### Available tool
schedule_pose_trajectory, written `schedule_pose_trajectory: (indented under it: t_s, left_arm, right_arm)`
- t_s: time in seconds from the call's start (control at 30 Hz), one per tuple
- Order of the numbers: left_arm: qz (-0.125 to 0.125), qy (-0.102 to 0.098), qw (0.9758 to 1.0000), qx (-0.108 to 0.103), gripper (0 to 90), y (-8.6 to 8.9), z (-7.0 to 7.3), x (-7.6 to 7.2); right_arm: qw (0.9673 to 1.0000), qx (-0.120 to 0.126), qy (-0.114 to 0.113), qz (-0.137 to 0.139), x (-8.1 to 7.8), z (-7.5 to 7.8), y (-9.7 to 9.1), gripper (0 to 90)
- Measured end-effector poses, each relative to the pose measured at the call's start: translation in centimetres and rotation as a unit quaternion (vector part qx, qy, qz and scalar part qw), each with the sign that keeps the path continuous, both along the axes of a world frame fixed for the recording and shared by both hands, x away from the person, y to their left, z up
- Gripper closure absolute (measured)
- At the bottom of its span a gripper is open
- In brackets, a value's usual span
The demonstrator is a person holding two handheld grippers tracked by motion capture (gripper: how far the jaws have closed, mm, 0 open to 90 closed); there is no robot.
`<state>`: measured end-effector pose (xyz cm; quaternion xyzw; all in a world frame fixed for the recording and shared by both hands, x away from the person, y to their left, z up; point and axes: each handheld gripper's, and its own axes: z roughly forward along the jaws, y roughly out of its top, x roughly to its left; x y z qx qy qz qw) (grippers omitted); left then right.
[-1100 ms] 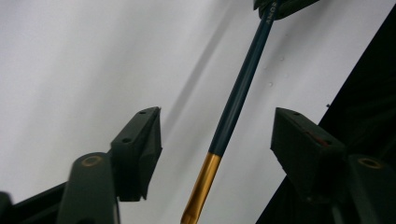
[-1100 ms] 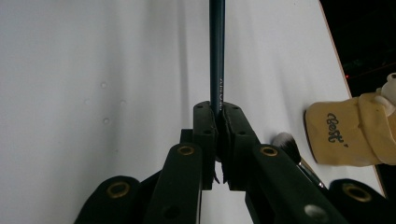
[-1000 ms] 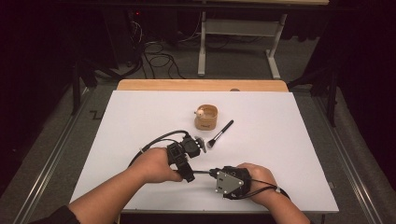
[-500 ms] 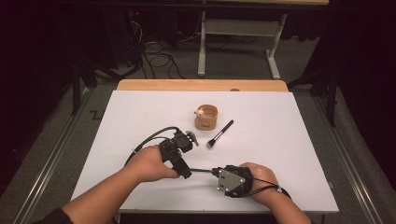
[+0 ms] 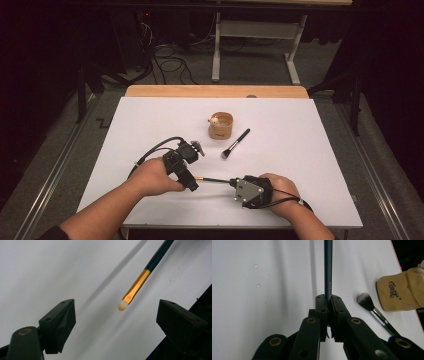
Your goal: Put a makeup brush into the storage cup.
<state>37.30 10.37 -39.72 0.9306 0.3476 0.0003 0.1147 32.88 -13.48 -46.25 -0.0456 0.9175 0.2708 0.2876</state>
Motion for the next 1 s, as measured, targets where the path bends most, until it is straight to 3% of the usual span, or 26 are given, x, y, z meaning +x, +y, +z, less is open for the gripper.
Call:
schedule_pose_trajectory:
  t_s: [0.37,0.57,0.67,0.77,1.0]
  left_arm:
    - [0.038,-0.009,0.9992,-0.009,16.5,2.8,-1.5,0.2]
    - [0.081,-0.022,0.9964,-0.017,16.5,4.3,-2.8,0.3]
    - [0.114,-0.029,0.9927,-0.027,16.5,5.1,-3.6,0.3]
    - [0.151,-0.038,0.9867,-0.047,16.5,5.8,-4.4,0.3]
    - [0.206,-0.062,0.9739,-0.072,16.5,7.0,-5.8,0.3]
  right_arm:
    - [0.9998,0.008,0.003,-0.017,0.3,0.2,-0.7,86.9]
    - [0.9997,0.01,0.003,-0.024,0.4,0.3,-1.0,86.9]
    - [0.9993,0.017,0.007,-0.034,0.4,0.3,-1.1,86.9]
    - [0.9992,0.018,0.009,-0.035,0.4,0.4,-1.2,86.9]
    - [0.9991,0.019,0.009,-0.038,0.4,0.4,-1.3,86.9]
